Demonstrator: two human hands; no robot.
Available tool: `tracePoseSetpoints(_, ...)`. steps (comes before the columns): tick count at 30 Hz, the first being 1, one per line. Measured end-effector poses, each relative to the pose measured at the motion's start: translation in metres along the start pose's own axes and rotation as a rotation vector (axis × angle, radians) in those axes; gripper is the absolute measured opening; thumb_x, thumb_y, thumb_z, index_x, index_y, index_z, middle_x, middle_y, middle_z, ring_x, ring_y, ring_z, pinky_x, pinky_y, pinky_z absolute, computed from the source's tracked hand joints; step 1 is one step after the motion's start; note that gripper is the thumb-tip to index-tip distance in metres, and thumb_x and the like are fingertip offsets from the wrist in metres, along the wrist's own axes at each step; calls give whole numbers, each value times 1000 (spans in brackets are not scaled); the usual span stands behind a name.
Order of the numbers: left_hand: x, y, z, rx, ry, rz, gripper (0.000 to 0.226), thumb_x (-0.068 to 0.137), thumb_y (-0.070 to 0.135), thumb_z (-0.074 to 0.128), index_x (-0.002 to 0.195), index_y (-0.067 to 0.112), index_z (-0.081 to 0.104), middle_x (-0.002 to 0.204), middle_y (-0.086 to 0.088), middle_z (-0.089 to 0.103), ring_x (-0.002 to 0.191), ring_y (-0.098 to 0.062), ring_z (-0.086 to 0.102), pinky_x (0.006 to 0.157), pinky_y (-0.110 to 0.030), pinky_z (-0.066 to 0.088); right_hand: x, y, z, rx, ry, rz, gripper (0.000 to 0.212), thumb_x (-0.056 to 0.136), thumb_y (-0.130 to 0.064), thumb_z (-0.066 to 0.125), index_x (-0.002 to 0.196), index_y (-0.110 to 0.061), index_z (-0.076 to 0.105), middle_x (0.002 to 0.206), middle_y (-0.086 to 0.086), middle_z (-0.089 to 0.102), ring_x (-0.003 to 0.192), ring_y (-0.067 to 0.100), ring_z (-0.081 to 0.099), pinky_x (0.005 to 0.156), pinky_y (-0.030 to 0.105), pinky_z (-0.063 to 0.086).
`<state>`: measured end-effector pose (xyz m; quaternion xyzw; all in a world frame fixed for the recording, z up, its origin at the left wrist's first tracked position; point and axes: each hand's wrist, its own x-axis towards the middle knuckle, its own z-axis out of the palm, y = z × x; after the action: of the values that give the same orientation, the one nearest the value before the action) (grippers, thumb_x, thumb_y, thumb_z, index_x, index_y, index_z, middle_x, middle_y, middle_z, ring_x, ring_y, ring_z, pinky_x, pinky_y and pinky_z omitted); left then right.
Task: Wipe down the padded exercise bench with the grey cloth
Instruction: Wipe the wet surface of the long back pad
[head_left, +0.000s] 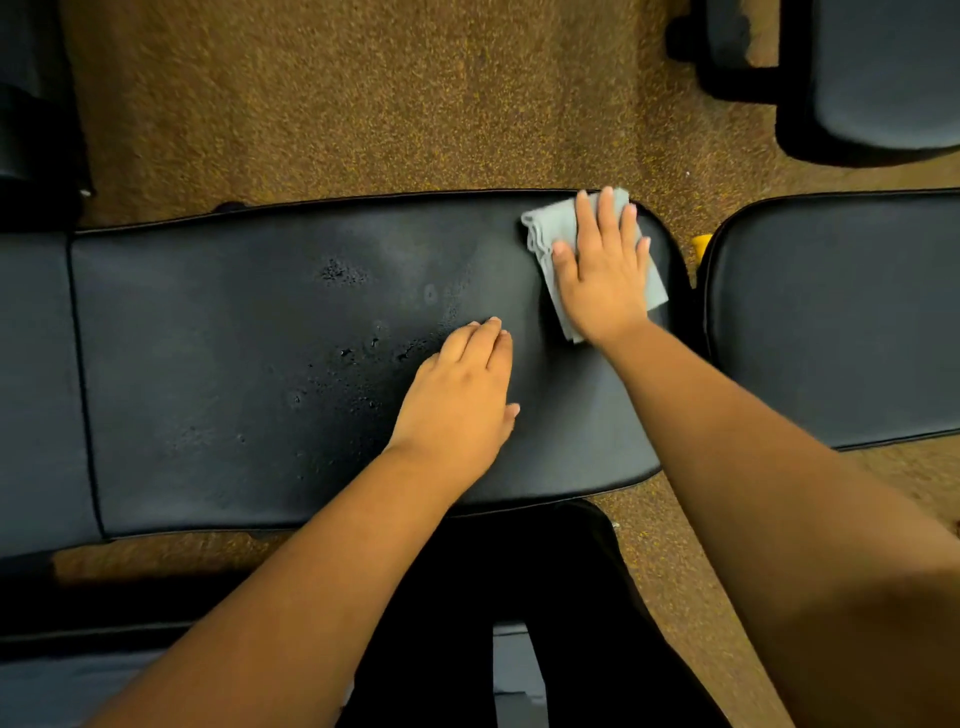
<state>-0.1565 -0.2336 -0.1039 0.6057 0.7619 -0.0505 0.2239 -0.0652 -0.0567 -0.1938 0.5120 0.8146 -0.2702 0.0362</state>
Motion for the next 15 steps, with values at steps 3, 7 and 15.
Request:
tracePoseSetpoints(3,-8,-12,-9,-32,130,-44,62,79,38,71,132,9,54,140,-7,50,123,-26,48,89,-40,48,14,-17,-2,-4,16,51,58,105,-40,29,157,-20,12,165,7,2,151,33,-4,119,55,1)
tracePoseSetpoints(7,-26,-36,-19,-33,234,-173,58,81,37,69,130,11,56,139,-7,50,124,-27,42,89,-46,46,-21,-32,12,-20,14,-55,63,102,-44,26,157,-17,14,165,9,5,150,36,0,118,57,4)
tracePoseSetpoints(15,-53,-66,-17,-27,218,-297,60,83,37,68,135,12,53,144,-10,45,137,-30,34,102,-51,37,-112,-35,40,-32,-94,-270,62,101,-49,22,157,-22,13,165,5,5,151,32,-3,119,54,4)
